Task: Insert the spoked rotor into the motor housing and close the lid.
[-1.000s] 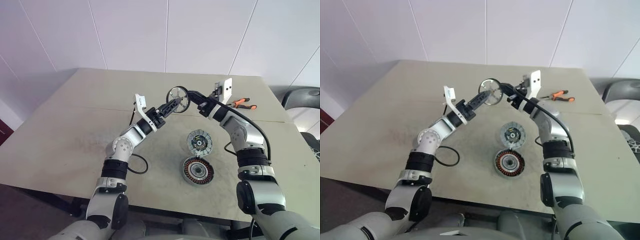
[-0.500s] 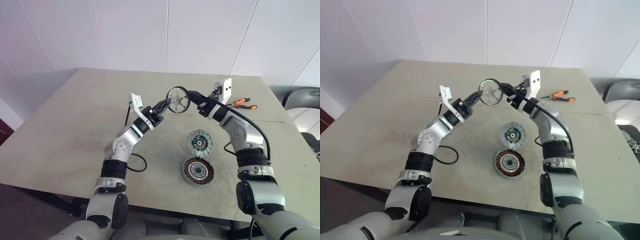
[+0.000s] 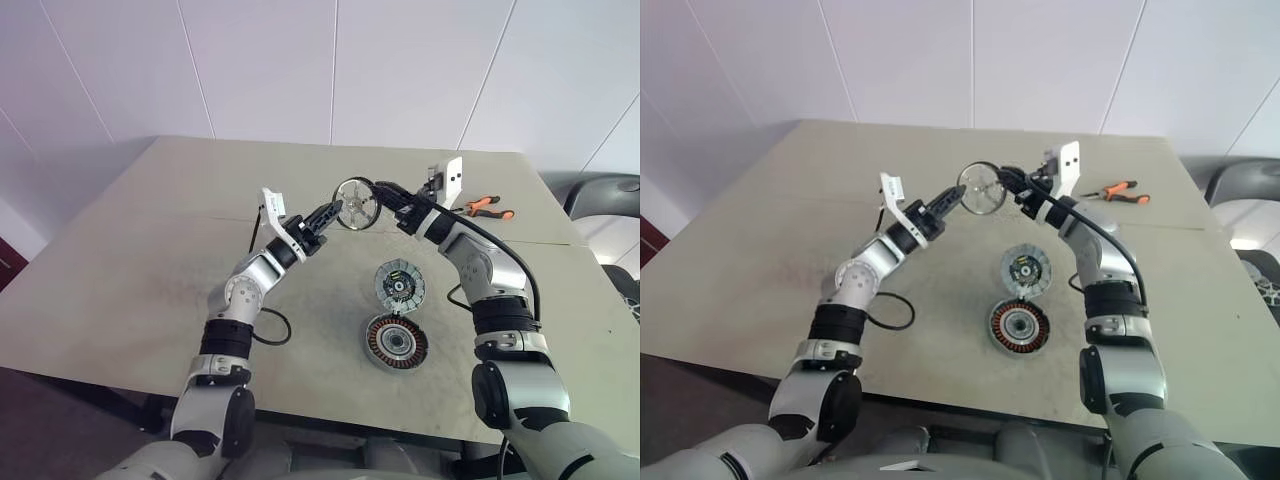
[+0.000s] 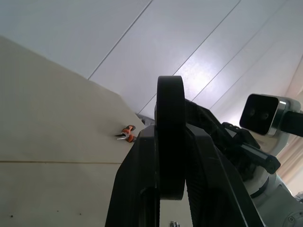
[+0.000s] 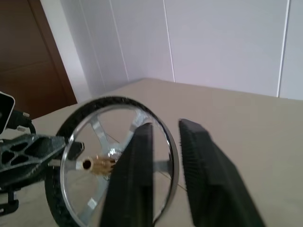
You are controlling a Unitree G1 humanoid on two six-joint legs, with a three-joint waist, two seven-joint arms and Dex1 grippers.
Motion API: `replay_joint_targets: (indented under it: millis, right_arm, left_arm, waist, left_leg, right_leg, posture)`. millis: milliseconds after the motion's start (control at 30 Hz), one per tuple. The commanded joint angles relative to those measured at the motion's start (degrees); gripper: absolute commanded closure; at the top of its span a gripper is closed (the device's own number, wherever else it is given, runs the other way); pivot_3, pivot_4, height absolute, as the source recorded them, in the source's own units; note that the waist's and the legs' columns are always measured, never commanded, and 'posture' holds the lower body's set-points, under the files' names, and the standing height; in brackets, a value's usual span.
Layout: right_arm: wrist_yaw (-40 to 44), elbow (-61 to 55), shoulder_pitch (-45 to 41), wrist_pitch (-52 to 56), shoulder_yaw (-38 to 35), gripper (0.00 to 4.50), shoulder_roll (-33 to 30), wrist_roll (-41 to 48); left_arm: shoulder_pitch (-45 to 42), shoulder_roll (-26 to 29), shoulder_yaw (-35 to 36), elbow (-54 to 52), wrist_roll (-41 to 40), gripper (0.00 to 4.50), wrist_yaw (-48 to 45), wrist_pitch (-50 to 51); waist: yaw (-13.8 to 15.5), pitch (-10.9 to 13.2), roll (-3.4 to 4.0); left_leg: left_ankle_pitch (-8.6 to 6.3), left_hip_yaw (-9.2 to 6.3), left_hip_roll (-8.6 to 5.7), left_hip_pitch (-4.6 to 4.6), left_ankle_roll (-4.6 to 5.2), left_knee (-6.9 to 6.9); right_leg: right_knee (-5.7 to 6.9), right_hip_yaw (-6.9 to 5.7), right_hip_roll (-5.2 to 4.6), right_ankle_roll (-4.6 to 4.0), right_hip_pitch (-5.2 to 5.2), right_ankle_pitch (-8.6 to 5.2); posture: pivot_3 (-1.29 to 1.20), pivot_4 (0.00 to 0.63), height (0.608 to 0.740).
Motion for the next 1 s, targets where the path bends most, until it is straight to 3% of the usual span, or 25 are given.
replay_joint_targets:
  millis: [33, 300, 467, 567, 733, 1000]
  right_arm:
    - [0.8, -2.9, -1.4, -0.2, -0.7, 2.53, 0.1, 1.8]
    - [-1.3, -1.4, -2.3, -3.1, -1.5, 2.53, 0.1, 1.3]
    - [-3.4, 0.9, -3.7, -5.9, -3.1, 2.53, -0.9, 1.2]
    - [-3.8, 3.2, -5.0, -7.3, -4.5, 2.53, -2.7, 1.2]
    - [-4.5, 8.4, -7.1, -11.0, -5.8, 2.53, -6.2, 0.0]
    - [-5.6, 13.9, -9.6, -15.7, -6.7, 2.53, -9.1, -1.6]
  left_arm:
    - [-0.8, -0.1, 0.1, -1.6, 0.6, 4.11, 0.4, -1.0]
    - [-0.7, 0.5, -0.1, -0.7, 5.0, 4.11, 1.5, -6.5]
    - [0.7, 2.0, -4.0, -0.6, 12.9, 4.11, 1.8, -13.8]
    - [3.4, 5.2, -12.1, -0.1, 23.8, 4.11, 0.2, -22.9]
    - [6.1, 6.9, -19.7, 1.9, 33.7, 4.11, -1.2, -38.0]
    - [3.2, 8.8, -23.0, 7.7, 44.9, 4.11, 5.3, -59.5]
  waist:
    - [0.0, 0.0, 0.0]
    - [0.0, 0.0, 0.0]
    - [0.1, 0.0, 0.0]
    - [0.1, 0.0, 0.02]
    - [0.3, 0.0, 0.04]
    - [0.1, 0.0, 0.16]
  left_leg:
    - [0.0, 0.0, 0.0, 0.0, 0.0, 0.0]
    - [0.0, 0.0, 0.0, 0.0, 0.0, 0.0]
    - [0.0, 0.01, -0.01, 0.01, 0.0, 0.0]
    - [0.0, 0.02, -0.05, 0.01, 0.0, -0.01]
    - [0.0, 0.03, -0.04, 0.0, 0.0, -0.04]
    - [-0.01, 0.07, -0.02, 0.06, 0.02, -0.07]
  right_leg:
    - [0.0, 0.0, 0.0, 0.0, -0.01, 0.0]
    - [0.01, 0.0, 0.0, 0.0, 0.0, 0.0]
    - [0.01, 0.0, 0.0, 0.0, 0.0, 0.0]
    - [0.0, 0.0, 0.0, 0.0, 0.01, 0.0]
    - [-0.01, 0.01, -0.03, -0.01, -0.01, 0.0]
    - [0.01, 0.03, -0.01, -0.02, 0.0, 0.01]
  posture:
    - [0.0, 0.0, 0.74]
    - [0.0, 0.0, 0.74]
    - [0.0, 0.0, 0.74]
    - [0.0, 0.0, 0.74]
    - [0.0, 0.0, 0.74]
    - [0.0, 0.0, 0.74]
